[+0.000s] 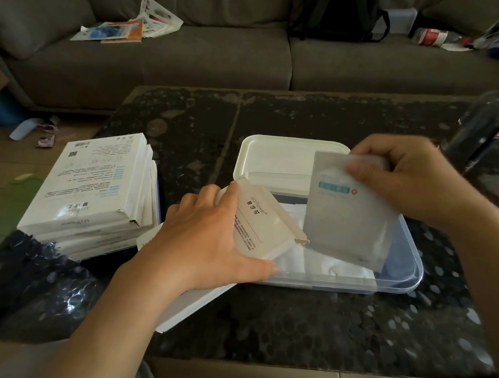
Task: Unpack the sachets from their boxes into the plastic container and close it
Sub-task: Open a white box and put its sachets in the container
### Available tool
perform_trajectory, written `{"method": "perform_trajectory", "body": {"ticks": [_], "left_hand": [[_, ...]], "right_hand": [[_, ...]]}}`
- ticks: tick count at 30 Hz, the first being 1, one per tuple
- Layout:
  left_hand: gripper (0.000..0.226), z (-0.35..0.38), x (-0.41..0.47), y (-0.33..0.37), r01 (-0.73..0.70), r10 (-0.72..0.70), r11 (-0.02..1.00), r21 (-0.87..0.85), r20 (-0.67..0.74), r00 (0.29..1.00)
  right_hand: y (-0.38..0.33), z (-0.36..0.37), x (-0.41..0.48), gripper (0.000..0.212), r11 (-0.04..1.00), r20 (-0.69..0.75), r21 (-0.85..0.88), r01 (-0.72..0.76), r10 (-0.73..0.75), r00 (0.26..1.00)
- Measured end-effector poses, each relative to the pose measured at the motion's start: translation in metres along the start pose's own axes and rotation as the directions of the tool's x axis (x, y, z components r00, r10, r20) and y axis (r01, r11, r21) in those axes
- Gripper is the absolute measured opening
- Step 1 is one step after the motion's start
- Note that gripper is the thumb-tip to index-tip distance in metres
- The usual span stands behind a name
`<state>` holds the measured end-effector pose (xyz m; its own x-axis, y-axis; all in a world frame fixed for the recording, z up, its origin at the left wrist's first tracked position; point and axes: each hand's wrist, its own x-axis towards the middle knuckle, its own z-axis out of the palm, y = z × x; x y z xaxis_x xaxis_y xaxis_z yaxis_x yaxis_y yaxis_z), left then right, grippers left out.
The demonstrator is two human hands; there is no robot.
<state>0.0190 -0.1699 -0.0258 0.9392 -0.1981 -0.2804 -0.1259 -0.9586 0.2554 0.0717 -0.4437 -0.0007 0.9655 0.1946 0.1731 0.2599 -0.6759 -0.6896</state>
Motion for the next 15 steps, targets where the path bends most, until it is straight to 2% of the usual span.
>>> {"method": "perform_trajectory", "body": {"ticks": [4,7,9,11,13,15], "left_hand": [[0.131,-0.001,0.000,-0.001,0.005,-0.005,1.000,0.009,-0.001,1.000],[0.129,0.000,0.000,-0.001,0.005,-0.005,1.000,0.008,-0.003,1.000],[0.128,0.000,0.000,0.000,0.001,-0.001,1.000,0.005,-0.006,1.000],[0.128,0.000,0.000,0.000,-0.001,0.001,1.000,0.010,-0.007,1.000],[0.128,0.000,0.000,-0.001,-0.001,0.001,1.000,0.014,-0.009,1.000],[0.129,0.000,0.000,-0.001,-0.001,0.001,1.000,0.017,-0.010,1.000]], "right_hand": [[0.009,0.017,0.005,0.008,0.981,0.190,-0.171,-0.093,0.125,0.974],[0.009,0.029,0.007,0.009,0.929,0.245,-0.325,-0.178,0.264,0.933],[0.010,0.036,0.006,0.023,0.820,0.196,-0.543,-0.181,0.333,0.922],[0.008,0.044,0.002,0.039,0.652,0.117,-0.748,-0.128,0.319,0.941],[0.004,0.051,-0.004,0.044,0.531,0.055,-0.840,-0.110,0.285,0.957],[-0.003,0.059,-0.009,0.043,0.486,0.017,-0.868,-0.106,0.242,0.970]]}}
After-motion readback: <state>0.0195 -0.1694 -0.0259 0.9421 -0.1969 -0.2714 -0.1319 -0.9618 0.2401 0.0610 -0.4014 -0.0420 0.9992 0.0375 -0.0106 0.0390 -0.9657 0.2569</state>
